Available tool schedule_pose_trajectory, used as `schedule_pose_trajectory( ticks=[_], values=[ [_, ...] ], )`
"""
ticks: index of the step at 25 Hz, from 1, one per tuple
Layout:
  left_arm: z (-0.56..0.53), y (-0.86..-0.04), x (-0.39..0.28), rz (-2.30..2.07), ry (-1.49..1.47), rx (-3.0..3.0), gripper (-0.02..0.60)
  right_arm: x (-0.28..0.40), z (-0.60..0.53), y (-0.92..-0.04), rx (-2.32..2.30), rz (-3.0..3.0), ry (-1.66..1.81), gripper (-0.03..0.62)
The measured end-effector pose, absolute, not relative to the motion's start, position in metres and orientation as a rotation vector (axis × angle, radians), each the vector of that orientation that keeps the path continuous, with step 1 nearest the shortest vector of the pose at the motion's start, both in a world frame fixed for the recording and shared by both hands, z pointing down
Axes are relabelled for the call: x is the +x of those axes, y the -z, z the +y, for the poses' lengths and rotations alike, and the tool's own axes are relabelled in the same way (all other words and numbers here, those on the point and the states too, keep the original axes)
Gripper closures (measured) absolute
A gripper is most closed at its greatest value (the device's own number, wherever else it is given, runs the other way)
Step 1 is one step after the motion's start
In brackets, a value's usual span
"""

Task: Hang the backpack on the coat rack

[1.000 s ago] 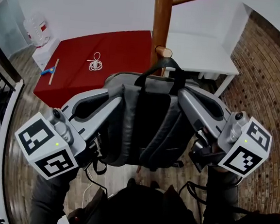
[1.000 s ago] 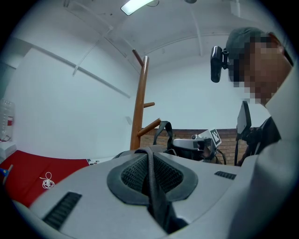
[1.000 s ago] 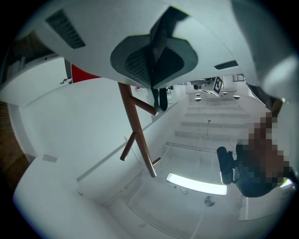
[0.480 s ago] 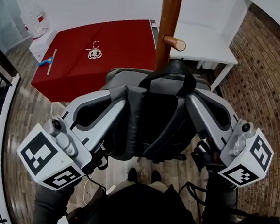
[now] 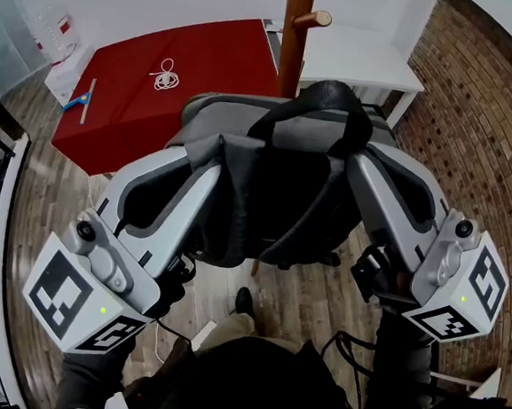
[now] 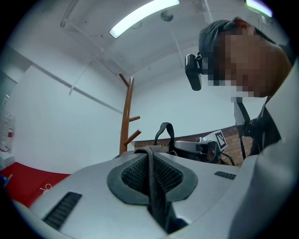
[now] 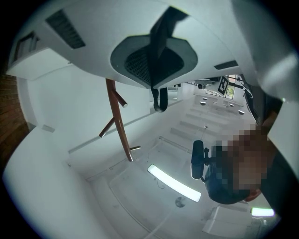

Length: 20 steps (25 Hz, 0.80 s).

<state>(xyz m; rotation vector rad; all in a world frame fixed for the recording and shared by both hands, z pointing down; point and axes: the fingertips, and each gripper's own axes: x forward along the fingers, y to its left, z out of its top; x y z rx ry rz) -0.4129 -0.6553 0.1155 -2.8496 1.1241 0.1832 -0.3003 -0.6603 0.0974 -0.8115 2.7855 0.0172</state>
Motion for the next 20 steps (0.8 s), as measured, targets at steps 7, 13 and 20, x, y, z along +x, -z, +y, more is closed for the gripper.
schedule_pose_trajectory(
  ticks=[7,13,20],
  values=[
    [-0.575,-0.134,-0.404,1.211,-0.195,-2.806,0.537,-0.292,-0.585,-0.114,-0.773,2.804,-0.024,0.579],
    [-0.521,-0.169,-0.405,1.281,-0.158,-2.840,0.537,-0.294,-0.533,-0.149,-0.769,2.832,0.079,0.579],
    [-0.476,-0.239,-0.416,1.357,-0.160,-2.835,0.537,-0.305,-0.490,-0.217,-0.778,2.853,0.105,0.579]
  ],
)
